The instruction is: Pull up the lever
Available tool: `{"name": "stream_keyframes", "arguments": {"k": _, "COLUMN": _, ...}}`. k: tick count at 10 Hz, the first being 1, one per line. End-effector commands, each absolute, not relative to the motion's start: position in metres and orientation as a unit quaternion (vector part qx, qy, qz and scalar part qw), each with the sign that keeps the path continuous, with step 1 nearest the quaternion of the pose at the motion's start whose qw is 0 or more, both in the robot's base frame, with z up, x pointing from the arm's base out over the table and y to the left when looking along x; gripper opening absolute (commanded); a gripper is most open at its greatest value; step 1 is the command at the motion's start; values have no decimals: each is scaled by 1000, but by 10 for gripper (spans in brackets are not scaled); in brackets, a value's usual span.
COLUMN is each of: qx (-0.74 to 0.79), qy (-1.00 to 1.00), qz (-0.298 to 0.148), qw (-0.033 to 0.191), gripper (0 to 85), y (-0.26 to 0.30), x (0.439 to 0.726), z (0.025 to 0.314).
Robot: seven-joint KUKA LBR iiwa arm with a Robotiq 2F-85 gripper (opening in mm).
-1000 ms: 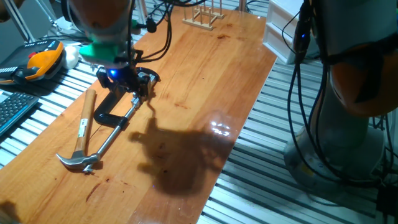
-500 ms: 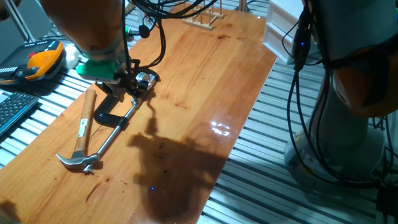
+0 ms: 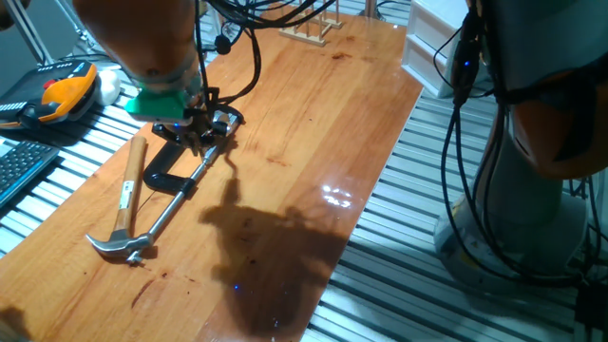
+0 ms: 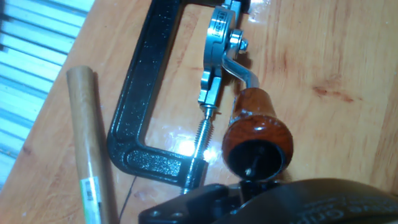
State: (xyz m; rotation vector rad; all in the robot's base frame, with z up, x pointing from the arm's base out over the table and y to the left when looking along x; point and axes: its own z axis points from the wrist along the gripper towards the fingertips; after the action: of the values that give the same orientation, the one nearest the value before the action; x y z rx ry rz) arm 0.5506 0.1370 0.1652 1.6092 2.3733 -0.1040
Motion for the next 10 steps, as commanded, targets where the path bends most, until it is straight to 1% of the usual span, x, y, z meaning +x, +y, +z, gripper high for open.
{"name": "stream_keyframes", "arguments": {"k": 1, "qx": 556, "qy": 820, "qz": -32, "qw": 131, "gripper": 0, "y": 135, "x": 551, "z": 167}}
{"name": "stream_keyframes", "arguments": {"k": 2, "qx": 556, "qy": 822, "qz": -26, "qw": 124, "gripper": 0, "y": 132, "x": 551, "z": 169}}
{"name": "stream_keyframes", "arguments": {"k": 3, "qx": 557, "qy": 821, "qz": -27, "qw": 123, "gripper": 0, "y": 132, "x": 550, "z": 170}}
{"name": "stream_keyframes", "arguments": {"k": 5, "qx": 559, "qy": 819, "qz": -26, "qw": 125, "gripper": 0, "y": 133, "x": 550, "z": 170}}
{"name": "stream_keyframes", "arguments": {"k": 6, "qx": 559, "qy": 820, "qz": -24, "qw": 121, "gripper": 0, "y": 133, "x": 550, "z": 170}}
{"name": "stream_keyframes", "arguments": {"k": 7, "qx": 557, "qy": 821, "qz": -16, "qw": 123, "gripper": 0, "y": 134, "x": 550, "z": 170}}
{"name": "stream_keyframes", "arguments": {"k": 8, "qx": 565, "qy": 815, "qz": -17, "qw": 126, "gripper": 0, "y": 136, "x": 550, "z": 169}}
{"name": "stream_keyframes", "arguments": {"k": 9, "qx": 569, "qy": 809, "qz": -39, "qw": 144, "gripper": 510, "y": 138, "x": 550, "z": 167}}
{"name": "stream_keyframes", "arguments": {"k": 10, "qx": 573, "qy": 803, "qz": -44, "qw": 157, "gripper": 680, "y": 137, "x": 551, "z": 167}}
